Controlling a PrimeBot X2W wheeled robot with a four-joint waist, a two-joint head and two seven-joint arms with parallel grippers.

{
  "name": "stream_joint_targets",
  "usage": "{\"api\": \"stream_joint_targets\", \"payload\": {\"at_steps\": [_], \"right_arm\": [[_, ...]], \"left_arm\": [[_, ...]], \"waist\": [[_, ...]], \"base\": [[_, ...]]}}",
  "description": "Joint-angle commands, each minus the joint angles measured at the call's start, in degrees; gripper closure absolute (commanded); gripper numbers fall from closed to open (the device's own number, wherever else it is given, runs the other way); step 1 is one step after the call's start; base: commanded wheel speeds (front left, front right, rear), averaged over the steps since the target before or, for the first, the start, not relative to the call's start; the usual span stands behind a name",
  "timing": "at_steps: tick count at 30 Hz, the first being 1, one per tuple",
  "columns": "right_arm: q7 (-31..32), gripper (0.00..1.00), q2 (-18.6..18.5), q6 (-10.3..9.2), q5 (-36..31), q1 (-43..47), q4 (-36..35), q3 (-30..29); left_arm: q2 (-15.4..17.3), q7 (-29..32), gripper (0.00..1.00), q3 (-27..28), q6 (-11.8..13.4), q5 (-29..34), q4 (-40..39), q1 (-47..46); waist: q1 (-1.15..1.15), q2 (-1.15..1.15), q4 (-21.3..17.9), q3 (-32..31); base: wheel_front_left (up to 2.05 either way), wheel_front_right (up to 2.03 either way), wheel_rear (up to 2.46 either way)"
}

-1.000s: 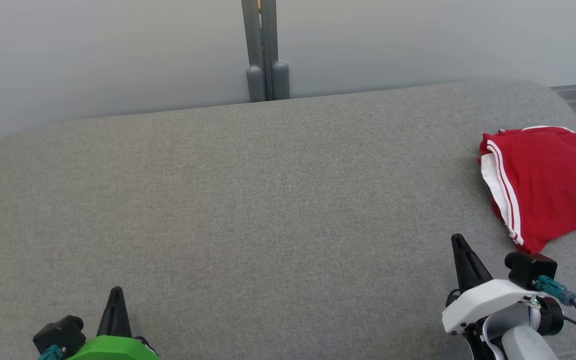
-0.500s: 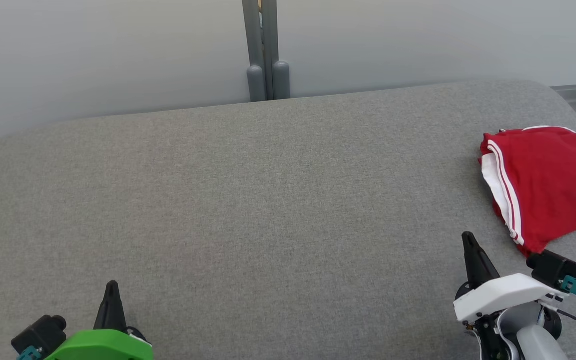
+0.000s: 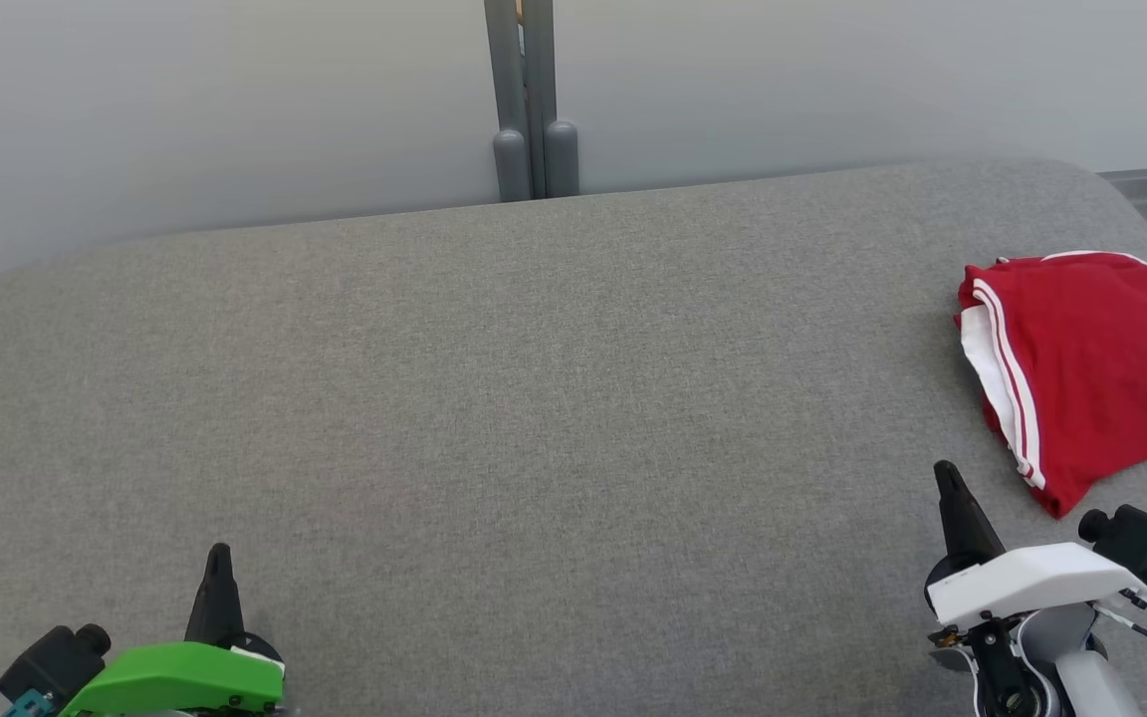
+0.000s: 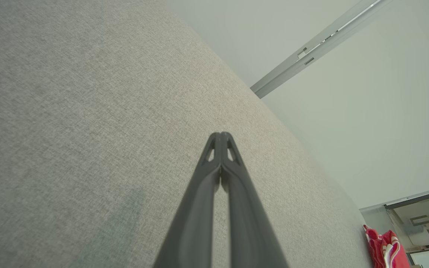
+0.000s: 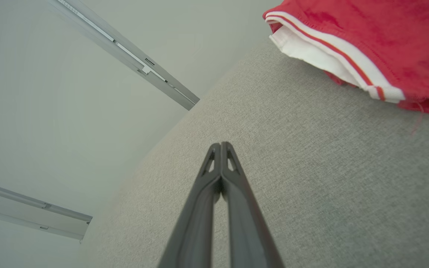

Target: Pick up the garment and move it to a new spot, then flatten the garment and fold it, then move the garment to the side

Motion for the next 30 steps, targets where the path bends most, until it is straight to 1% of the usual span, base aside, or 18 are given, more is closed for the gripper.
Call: {"api": "stream_joint_targets", "payload": {"at_steps": [1, 30], "right_arm": [[0.32, 1.00, -0.28, -0.01, 1.75, -0.35, -1.10, -0.35], [5.40, 1.00, -0.31, -0.01, 22.13, 0.70, -4.03, -2.68]], "left_arm": [[0.39, 0.24, 1.00, 0.26, -0.34, -1.44, -0.92, -1.62], [0.56, 5.02, 1.00, 1.19, -1.47, -20.66, -3.95, -2.46]], "waist": [[0.00, 0.00, 0.01, 0.00], [0.00, 0.00, 0.22, 0.12]], "base": [[0.00, 0.00, 0.00], [0.00, 0.00, 0.00]]}}
